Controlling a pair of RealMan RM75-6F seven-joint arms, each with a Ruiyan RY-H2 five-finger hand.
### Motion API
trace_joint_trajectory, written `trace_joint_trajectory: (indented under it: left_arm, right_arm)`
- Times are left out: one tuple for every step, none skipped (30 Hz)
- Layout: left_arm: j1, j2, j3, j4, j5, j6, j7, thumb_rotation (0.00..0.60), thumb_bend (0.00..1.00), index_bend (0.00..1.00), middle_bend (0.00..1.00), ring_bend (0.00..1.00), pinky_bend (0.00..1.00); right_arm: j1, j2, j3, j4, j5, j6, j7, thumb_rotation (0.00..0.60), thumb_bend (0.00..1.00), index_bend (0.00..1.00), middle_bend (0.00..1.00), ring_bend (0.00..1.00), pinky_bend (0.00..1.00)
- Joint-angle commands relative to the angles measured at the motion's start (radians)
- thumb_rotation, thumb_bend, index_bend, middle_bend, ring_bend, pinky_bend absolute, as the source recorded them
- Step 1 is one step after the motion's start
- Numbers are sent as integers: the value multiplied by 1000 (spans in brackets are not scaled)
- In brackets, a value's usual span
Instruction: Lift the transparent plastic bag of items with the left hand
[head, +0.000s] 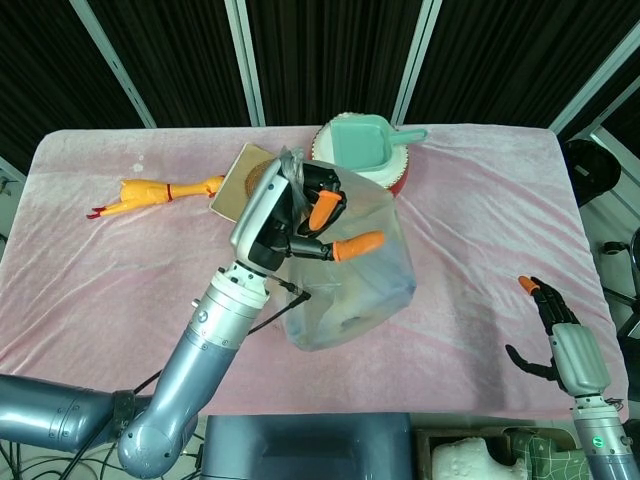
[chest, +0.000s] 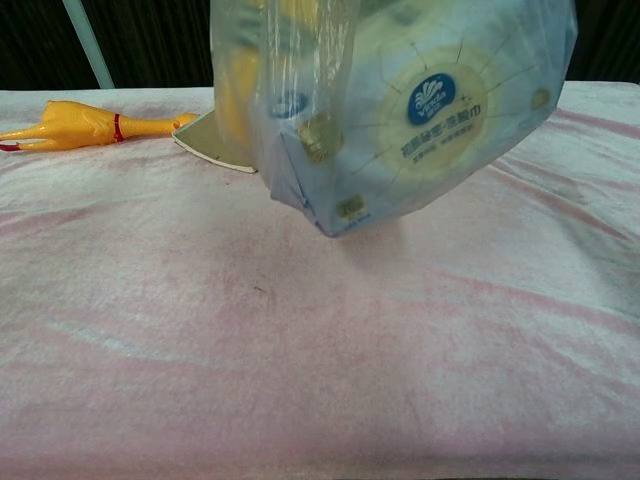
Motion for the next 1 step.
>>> trace_joint_trajectory:
  left_arm:
    - [-15, 3, -8, -3, -6, 11, 17, 600, 131, 892, 1000, 985, 921]
  right_arm:
    - [0, 0, 0, 0, 0, 0, 0, 600, 221, 0, 0, 0, 178]
